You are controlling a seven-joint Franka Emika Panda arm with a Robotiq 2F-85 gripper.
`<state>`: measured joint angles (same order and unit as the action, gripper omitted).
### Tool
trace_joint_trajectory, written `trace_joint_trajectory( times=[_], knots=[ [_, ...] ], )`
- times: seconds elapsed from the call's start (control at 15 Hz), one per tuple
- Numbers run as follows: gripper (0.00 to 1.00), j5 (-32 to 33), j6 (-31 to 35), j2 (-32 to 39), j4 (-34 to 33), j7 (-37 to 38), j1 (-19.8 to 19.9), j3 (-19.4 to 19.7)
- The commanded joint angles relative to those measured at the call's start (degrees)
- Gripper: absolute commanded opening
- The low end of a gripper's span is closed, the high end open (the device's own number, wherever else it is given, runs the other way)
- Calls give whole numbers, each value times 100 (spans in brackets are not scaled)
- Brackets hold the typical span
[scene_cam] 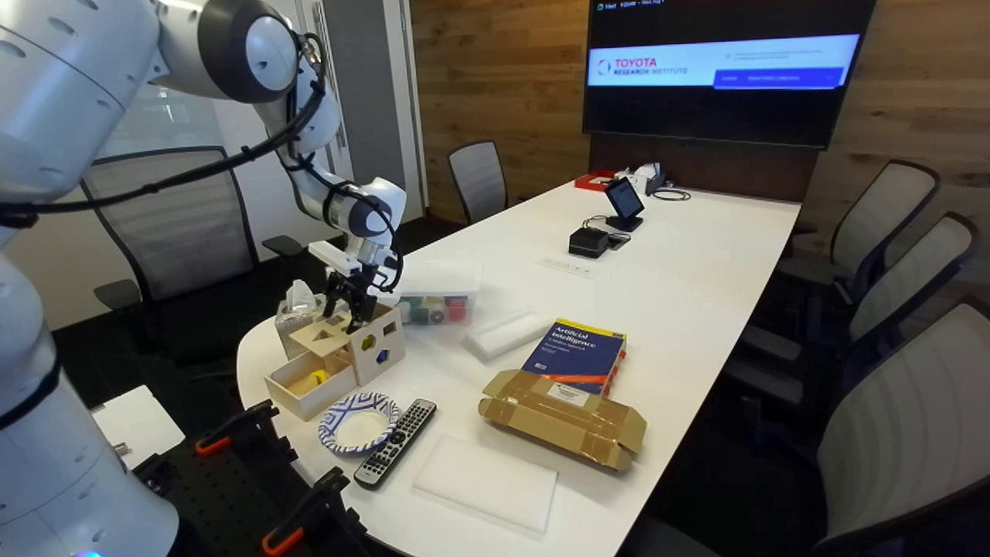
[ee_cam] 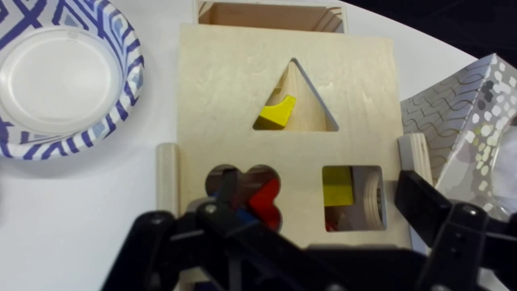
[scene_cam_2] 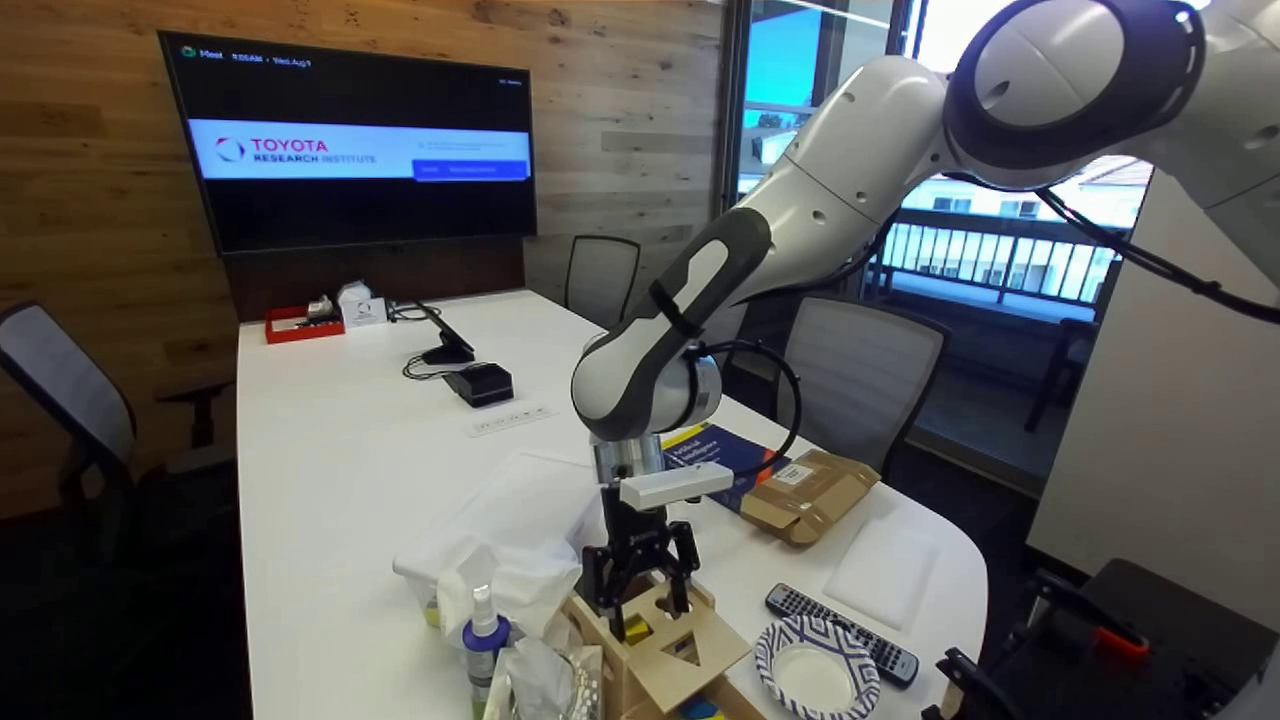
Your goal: Slide the lid on the wooden toy box forwards.
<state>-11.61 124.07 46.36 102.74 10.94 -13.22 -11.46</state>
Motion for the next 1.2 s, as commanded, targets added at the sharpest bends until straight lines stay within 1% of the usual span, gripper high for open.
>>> trace_joint_trajectory(
  times=[0.0,0.47,0.73,0.93,1.13],
  knots=[
    [100,-166,-120,-69,42,-127,48,-50],
    [100,-48,446,-385,268,125,-89,106],
    [100,96,481,-745,433,312,-179,215],
    [100,390,431,-1234,651,657,-357,405],
    [100,975,352,-1857,928,1228,-613,659]
  ],
)
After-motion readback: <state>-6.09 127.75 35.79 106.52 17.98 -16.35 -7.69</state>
